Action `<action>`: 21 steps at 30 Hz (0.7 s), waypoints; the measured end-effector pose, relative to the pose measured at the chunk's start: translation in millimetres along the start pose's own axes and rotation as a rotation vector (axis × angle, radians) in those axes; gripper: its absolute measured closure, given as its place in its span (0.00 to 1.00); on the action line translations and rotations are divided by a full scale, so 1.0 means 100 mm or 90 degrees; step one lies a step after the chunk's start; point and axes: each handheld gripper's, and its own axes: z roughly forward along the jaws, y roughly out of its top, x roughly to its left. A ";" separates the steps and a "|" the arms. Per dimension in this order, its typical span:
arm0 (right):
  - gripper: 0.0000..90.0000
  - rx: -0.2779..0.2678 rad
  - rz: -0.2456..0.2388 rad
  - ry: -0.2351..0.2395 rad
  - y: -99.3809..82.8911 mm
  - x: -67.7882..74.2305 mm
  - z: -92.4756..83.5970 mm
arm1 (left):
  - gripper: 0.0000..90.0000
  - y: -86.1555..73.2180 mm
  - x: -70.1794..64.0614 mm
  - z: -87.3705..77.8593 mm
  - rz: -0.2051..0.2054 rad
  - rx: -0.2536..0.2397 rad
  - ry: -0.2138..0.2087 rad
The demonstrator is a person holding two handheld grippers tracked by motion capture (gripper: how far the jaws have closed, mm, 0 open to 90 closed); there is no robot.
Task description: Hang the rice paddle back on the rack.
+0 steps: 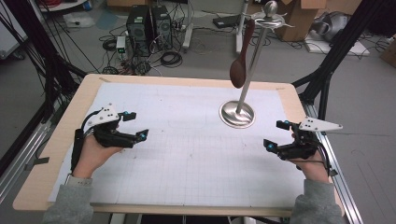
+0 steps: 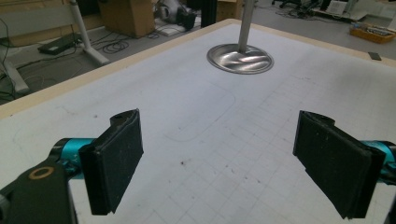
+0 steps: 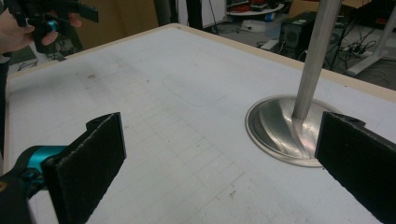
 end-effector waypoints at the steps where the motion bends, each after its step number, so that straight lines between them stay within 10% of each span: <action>1: 0.00 0.000 0.000 0.001 0.00 0.00 0.00 | 0.18 0.00 0.00 0.00 0.000 0.000 0.000; 21: 0.00 0.000 0.001 -0.002 0.00 -0.01 0.00 | 0.18 -0.30 0.01 -0.24 -0.032 -0.012 0.036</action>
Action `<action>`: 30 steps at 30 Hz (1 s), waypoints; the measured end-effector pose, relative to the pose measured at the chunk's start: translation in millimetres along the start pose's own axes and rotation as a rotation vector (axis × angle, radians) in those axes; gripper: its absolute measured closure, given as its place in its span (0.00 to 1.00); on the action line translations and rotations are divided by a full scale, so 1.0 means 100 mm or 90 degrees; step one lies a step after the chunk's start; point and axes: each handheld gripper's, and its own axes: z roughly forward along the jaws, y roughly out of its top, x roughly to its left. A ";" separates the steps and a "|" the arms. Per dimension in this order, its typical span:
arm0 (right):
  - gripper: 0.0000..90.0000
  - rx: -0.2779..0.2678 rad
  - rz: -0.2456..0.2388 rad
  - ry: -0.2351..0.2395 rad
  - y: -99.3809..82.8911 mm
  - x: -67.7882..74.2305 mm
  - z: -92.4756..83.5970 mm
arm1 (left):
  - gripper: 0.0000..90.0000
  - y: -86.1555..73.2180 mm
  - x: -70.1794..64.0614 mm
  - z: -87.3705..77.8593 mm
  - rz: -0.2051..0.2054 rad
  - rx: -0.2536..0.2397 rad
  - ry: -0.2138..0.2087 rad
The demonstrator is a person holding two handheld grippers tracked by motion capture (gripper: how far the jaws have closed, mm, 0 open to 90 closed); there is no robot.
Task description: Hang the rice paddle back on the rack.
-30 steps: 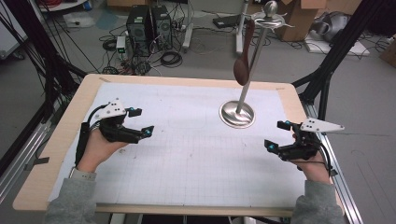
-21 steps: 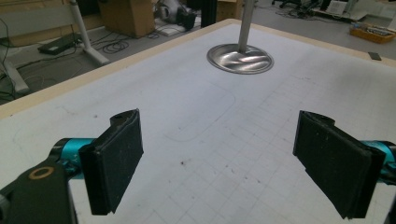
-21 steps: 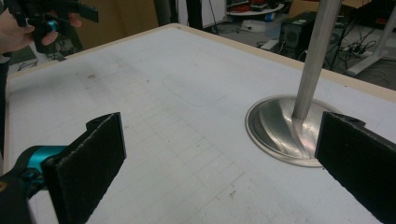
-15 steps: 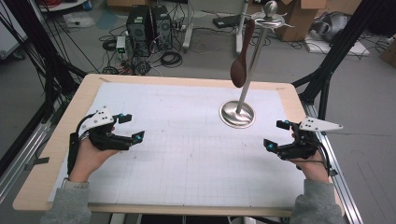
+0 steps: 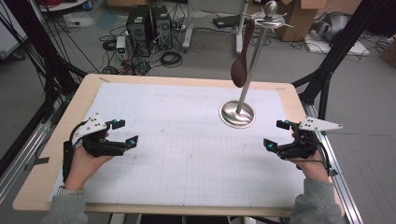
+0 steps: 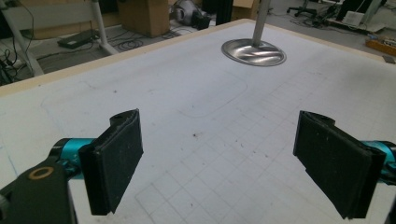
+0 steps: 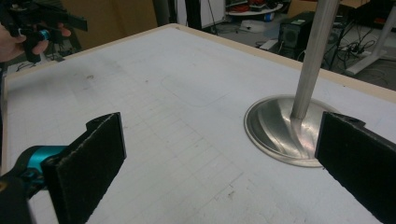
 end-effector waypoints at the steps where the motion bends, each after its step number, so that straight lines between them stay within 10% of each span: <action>1: 0.00 0.001 -0.001 -0.001 0.00 0.00 0.00 | 0.18 -0.02 0.00 -0.01 -0.003 -0.002 0.001; 30: 0.00 -0.020 0.042 -0.064 -0.15 -0.19 -0.08 | 0.16 -0.31 0.13 -0.41 -0.063 -0.011 0.090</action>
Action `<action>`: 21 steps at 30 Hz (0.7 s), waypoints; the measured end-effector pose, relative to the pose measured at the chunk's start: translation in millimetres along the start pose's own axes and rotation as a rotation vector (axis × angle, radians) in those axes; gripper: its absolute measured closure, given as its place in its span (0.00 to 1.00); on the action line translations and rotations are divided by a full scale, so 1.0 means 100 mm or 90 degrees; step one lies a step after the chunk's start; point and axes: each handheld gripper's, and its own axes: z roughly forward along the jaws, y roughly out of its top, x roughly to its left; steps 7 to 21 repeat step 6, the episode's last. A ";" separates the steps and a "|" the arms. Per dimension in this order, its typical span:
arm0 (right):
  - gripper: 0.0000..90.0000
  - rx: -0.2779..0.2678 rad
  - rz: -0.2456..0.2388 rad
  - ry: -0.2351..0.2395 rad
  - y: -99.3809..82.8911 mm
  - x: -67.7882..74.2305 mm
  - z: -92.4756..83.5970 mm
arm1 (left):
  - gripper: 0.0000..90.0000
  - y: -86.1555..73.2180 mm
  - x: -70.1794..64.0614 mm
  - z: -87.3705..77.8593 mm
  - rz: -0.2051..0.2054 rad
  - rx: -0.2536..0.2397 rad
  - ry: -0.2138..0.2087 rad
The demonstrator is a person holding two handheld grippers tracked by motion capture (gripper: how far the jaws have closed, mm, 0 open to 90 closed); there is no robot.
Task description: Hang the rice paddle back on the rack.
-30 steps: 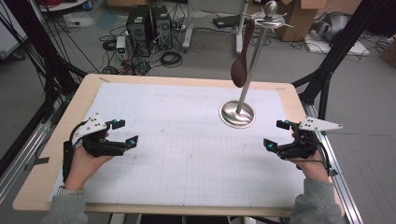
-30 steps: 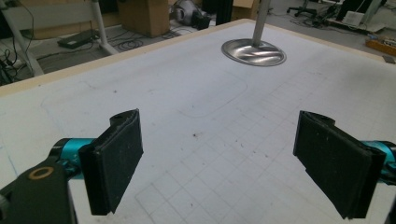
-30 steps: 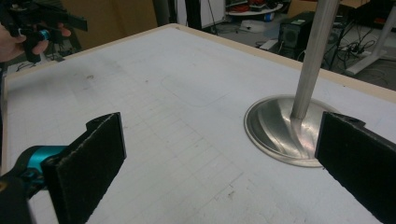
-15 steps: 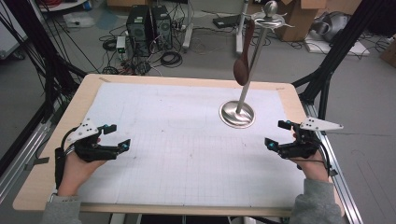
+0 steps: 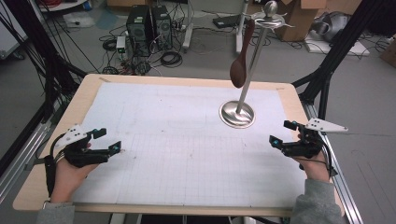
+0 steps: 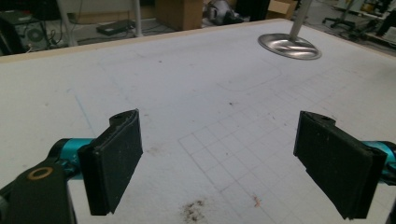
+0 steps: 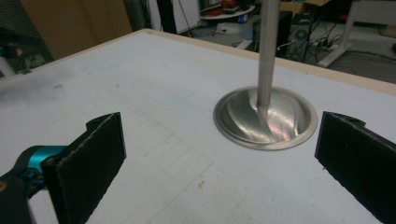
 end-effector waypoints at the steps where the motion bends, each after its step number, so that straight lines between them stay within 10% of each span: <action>1: 0.00 -0.007 0.002 -0.005 0.00 -0.01 -0.01 | 0.16 0.01 0.00 -0.01 -0.001 -0.005 0.003; 21: 0.00 -0.017 0.011 -0.013 -0.02 -0.02 -0.02 | 0.16 0.07 -0.05 -0.04 0.007 -0.019 -0.002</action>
